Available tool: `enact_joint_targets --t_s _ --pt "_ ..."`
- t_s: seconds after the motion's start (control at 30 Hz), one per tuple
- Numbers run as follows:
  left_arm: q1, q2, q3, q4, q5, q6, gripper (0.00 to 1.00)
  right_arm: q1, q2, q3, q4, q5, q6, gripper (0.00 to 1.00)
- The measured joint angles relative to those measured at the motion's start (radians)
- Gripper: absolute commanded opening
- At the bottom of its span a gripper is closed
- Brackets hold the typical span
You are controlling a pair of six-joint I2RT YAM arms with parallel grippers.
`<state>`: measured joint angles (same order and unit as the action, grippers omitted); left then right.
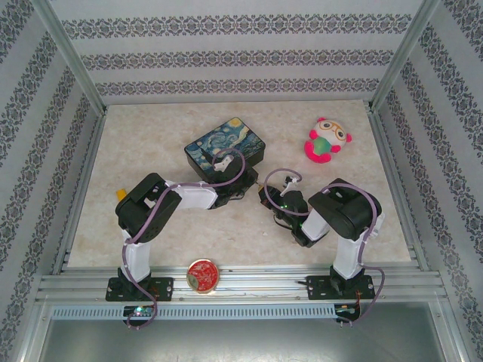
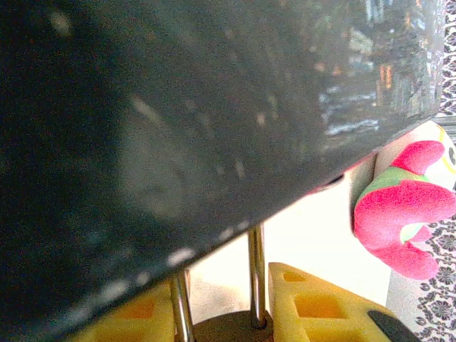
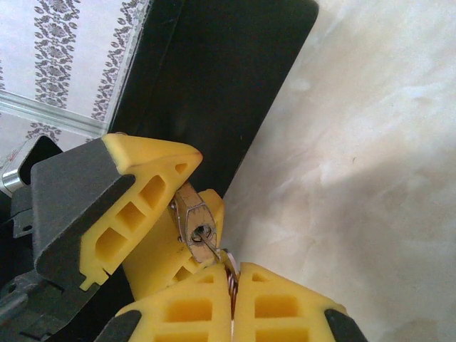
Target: Unlock a padlock with a key
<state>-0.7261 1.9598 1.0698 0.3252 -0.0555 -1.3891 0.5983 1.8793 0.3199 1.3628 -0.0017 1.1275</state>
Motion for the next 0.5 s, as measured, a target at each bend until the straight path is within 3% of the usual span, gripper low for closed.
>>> enact_joint_targets --t_s 0.5 --pt "0.002 0.006 0.0 0.013 -0.012 0.0 0.06 -0.01 0.027 0.027 -0.002 -0.029 0.021 0.0"
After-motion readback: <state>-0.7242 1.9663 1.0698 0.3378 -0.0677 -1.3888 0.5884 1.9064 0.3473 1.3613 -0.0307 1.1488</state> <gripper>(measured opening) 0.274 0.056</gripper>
